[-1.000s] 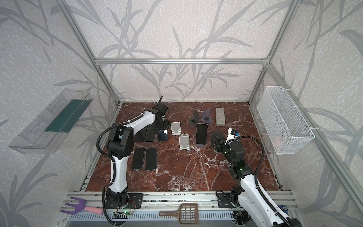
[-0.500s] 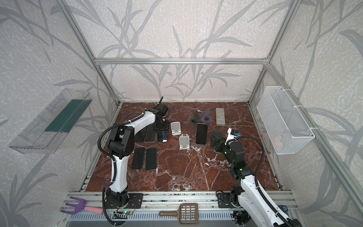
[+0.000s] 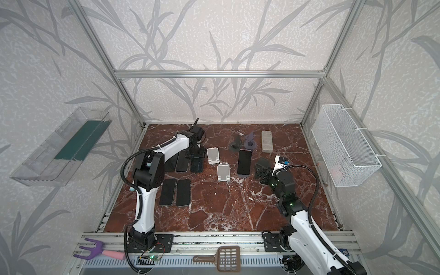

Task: Remove the phone from the phone stand
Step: Place the phone at the center of the table.

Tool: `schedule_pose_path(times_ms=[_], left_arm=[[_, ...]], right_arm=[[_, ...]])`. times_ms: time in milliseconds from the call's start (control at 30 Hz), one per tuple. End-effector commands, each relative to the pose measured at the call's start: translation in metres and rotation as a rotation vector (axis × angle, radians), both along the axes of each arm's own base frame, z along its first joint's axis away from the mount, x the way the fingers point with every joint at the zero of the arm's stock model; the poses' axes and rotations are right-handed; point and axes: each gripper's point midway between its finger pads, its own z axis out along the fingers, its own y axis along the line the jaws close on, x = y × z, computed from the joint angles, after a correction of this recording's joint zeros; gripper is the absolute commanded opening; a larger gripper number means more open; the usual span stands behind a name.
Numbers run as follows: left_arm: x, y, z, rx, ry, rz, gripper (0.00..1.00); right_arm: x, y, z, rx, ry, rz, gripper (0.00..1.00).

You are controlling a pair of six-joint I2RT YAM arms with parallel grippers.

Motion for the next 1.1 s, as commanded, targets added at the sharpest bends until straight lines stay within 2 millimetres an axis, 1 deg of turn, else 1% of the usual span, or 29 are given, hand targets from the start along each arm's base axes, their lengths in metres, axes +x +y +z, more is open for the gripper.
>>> schedule_pose_path(times_ms=[0, 133, 367, 500, 600, 833, 967, 1067], left_arm=[[-0.011, -0.002, -0.019, 0.014, 0.069, -0.026, 0.7], [-0.012, -0.001, -0.022, 0.024, 0.08, -0.035, 0.72], [-0.015, 0.002, -0.028, 0.044, 0.102, -0.036, 0.73], [-0.012, 0.002, -0.027, 0.048, 0.098, -0.036, 0.75], [-0.012, 0.002, -0.026, 0.052, 0.103, -0.034, 0.76], [-0.013, 0.001, -0.032, 0.035, 0.102, -0.03, 0.77], [-0.012, -0.002, -0.033, 0.024, 0.097, -0.03, 0.77], [-0.009, -0.005, -0.028, 0.008, 0.083, -0.029, 0.77]], right_arm=[[0.001, 0.002, 0.009, 0.006, -0.035, 0.007, 0.89], [0.001, 0.003, 0.008, 0.007, -0.033, 0.008, 0.89], [0.001, 0.002, 0.01, 0.006, -0.039, 0.006, 0.89], [0.001, 0.002, 0.008, 0.005, -0.034, 0.005, 0.89], [0.0, 0.003, 0.01, 0.007, -0.037, 0.011, 0.89], [-0.002, 0.002, 0.015, 0.009, -0.05, 0.011, 0.89], [0.0, 0.004, 0.011, 0.012, -0.04, 0.019, 0.89], [0.0, 0.006, 0.011, 0.014, -0.037, 0.027, 0.89]])
